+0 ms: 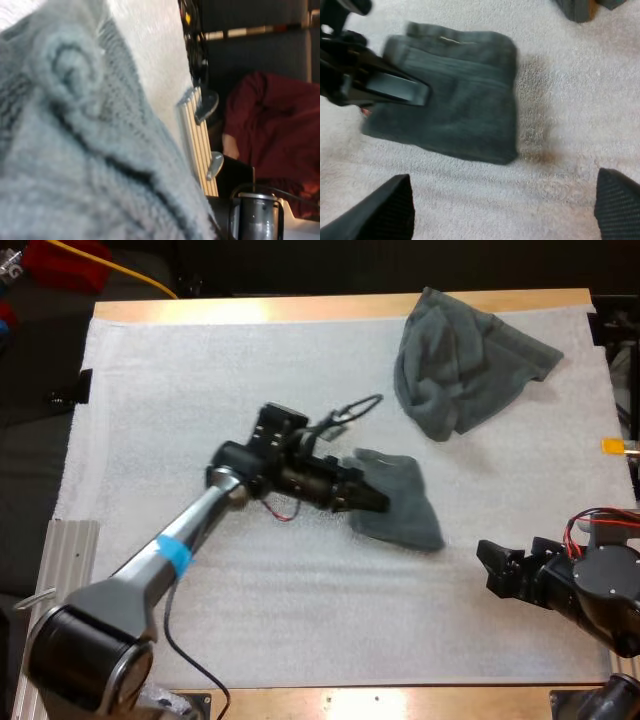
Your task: Pick towel from pile, fold and stack
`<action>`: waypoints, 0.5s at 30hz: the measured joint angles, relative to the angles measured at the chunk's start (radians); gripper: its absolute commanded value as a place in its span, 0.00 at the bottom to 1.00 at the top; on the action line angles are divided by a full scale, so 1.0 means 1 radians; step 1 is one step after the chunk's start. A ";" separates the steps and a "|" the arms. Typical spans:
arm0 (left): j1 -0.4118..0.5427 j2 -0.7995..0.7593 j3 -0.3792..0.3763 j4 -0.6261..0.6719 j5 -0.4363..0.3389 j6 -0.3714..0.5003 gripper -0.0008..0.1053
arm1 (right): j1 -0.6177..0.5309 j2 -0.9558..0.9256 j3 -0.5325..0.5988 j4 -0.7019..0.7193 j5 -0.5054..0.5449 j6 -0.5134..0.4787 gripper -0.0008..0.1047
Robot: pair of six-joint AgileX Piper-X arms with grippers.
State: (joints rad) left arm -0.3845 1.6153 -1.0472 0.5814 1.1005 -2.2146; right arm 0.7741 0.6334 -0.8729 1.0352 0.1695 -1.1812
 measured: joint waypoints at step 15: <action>0.355 -0.029 0.000 0.560 -0.288 0.549 0.01 | 0.000 0.000 0.000 0.000 0.000 0.000 0.69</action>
State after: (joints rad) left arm -0.0292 1.5860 -1.0472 1.1415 0.8125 -1.6659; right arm 0.7741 0.6334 -0.8729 1.0352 0.1695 -1.1812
